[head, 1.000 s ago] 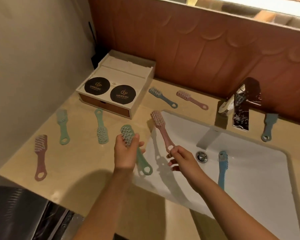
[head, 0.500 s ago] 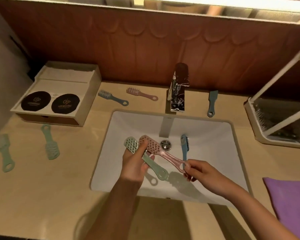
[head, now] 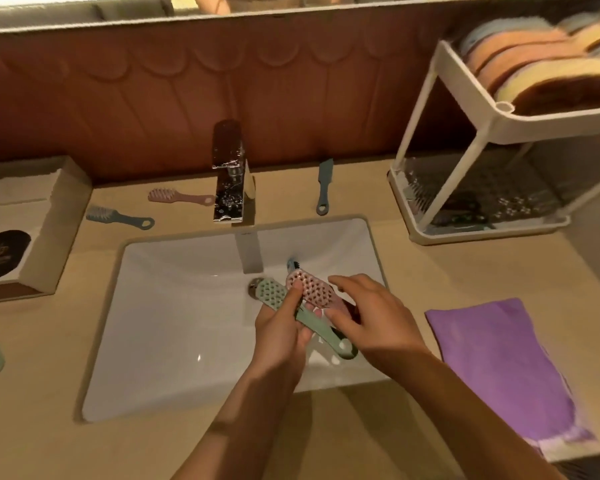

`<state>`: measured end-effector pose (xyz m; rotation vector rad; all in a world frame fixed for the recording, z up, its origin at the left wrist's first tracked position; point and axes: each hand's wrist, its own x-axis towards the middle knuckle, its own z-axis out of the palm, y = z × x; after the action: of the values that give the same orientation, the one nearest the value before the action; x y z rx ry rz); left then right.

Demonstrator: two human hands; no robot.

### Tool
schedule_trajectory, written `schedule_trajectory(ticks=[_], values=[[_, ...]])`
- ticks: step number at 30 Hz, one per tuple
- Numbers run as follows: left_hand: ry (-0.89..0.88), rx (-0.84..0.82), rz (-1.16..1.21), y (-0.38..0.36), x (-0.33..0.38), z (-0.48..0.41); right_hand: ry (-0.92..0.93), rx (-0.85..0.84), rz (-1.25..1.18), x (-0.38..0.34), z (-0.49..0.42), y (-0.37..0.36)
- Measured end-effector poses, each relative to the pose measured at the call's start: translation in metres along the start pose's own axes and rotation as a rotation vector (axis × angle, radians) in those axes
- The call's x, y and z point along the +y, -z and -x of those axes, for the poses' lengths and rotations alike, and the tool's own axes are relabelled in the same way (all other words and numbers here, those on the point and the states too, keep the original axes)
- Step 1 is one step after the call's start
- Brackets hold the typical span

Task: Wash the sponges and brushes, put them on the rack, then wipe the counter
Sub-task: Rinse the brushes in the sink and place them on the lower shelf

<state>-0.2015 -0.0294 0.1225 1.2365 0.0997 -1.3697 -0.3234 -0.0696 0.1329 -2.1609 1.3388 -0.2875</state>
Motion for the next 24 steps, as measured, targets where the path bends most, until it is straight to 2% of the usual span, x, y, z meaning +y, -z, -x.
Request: schedule_trajectory(ticks=[6,12,19,24], values=[[0.057,-0.028,0.002,-0.051,-0.025,-0.006,-0.078,0.108,0.068,0.034,-0.002,0.021],[0.105,-0.161,-0.062,-0.089,-0.027,-0.011,-0.136,0.201,0.027,0.068,-0.018,0.046],[0.017,-0.062,-0.374,-0.116,-0.023,-0.043,-0.263,0.251,-0.048,0.122,-0.029,0.072],[0.015,-0.075,-0.331,-0.131,-0.018,-0.064,-0.311,0.308,-0.041,0.168,-0.038,0.086]])
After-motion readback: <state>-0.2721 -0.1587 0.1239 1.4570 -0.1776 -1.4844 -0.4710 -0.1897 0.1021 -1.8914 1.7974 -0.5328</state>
